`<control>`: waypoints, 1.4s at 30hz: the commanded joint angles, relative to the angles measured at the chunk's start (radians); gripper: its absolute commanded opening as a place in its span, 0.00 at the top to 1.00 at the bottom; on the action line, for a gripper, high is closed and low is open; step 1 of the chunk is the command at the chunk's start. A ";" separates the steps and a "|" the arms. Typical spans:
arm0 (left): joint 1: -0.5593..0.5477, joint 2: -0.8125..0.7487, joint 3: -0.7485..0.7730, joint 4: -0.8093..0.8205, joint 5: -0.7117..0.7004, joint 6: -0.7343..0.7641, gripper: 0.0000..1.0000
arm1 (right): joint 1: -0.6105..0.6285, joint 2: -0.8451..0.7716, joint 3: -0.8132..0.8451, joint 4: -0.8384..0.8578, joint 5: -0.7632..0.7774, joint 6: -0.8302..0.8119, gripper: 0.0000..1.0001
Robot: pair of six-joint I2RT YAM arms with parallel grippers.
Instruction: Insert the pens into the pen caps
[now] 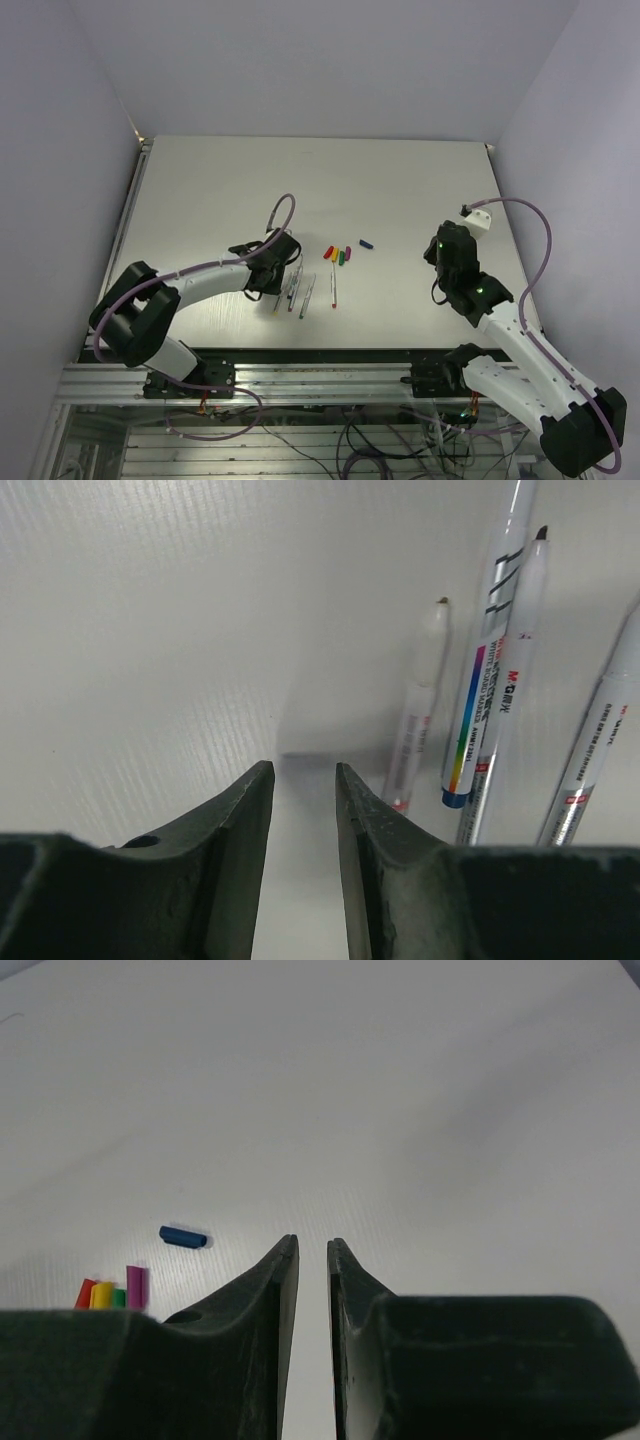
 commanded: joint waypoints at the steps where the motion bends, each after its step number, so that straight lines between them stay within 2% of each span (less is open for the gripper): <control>1: -0.016 0.011 0.036 -0.017 0.003 0.001 0.57 | -0.002 -0.006 -0.007 0.013 -0.001 0.000 0.82; 8: -0.028 -0.042 0.036 -0.025 -0.027 -0.016 0.56 | -0.002 0.009 -0.016 0.011 -0.022 0.002 0.82; 17: -0.042 -0.146 0.046 -0.011 0.053 -0.021 0.54 | -0.002 0.018 -0.025 0.016 -0.030 0.002 0.84; 29: -0.079 -0.102 0.029 -0.067 0.063 -0.048 0.53 | -0.002 -0.014 -0.038 -0.005 -0.031 0.020 0.85; 42: -0.092 -0.061 0.031 -0.071 0.074 -0.048 0.47 | -0.002 -0.018 -0.043 -0.016 -0.034 0.025 0.86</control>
